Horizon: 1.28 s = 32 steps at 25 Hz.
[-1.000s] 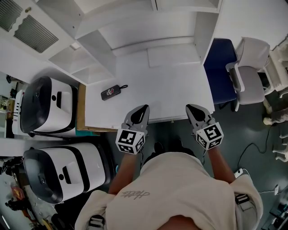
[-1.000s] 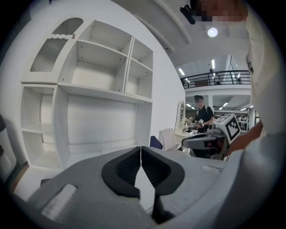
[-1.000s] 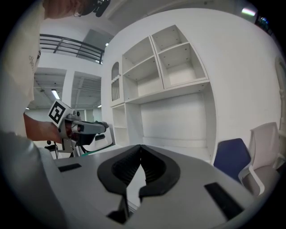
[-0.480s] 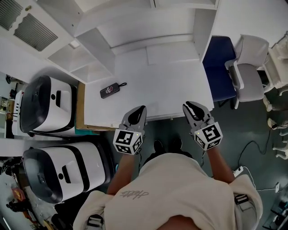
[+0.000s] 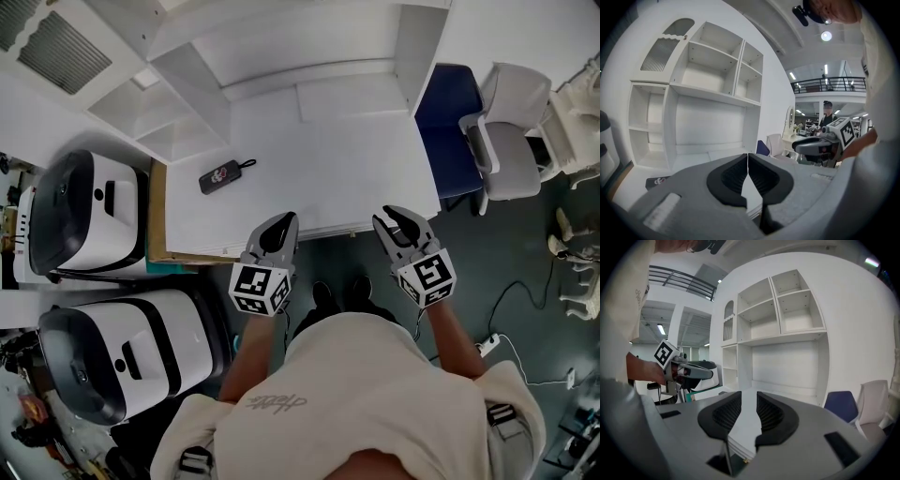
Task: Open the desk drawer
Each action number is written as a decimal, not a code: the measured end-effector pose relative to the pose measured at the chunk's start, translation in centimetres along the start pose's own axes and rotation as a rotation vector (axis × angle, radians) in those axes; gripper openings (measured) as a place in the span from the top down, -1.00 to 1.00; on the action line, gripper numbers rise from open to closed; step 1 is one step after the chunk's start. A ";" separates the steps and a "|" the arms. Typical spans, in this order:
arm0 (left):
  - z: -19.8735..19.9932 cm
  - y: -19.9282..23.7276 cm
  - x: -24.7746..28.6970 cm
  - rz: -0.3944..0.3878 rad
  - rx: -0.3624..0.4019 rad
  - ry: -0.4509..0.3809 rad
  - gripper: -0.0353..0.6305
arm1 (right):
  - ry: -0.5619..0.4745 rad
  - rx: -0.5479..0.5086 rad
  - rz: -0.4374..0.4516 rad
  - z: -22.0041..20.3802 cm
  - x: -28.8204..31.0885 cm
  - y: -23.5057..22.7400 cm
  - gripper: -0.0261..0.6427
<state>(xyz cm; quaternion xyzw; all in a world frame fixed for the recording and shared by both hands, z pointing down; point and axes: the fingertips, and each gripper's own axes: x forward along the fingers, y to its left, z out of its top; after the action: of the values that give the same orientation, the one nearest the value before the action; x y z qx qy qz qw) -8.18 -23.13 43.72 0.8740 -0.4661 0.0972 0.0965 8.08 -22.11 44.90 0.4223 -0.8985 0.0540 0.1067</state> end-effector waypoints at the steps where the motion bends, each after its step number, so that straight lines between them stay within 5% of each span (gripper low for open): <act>1: -0.1 0.1 -0.2 0.003 0.001 -0.001 0.85 | 0.013 0.002 0.004 -0.5 0.1 0.2 0.67; 32: -8.2 2.7 1.3 0.028 -0.100 0.145 0.85 | 0.506 0.180 0.082 -24.1 7.7 2.3 0.67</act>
<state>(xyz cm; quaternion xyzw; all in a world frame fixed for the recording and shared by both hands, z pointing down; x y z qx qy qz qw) -10.40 -23.50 52.17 0.8522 -0.4744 0.1382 0.1720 5.03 -21.85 70.14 0.3663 -0.8513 0.2415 0.2876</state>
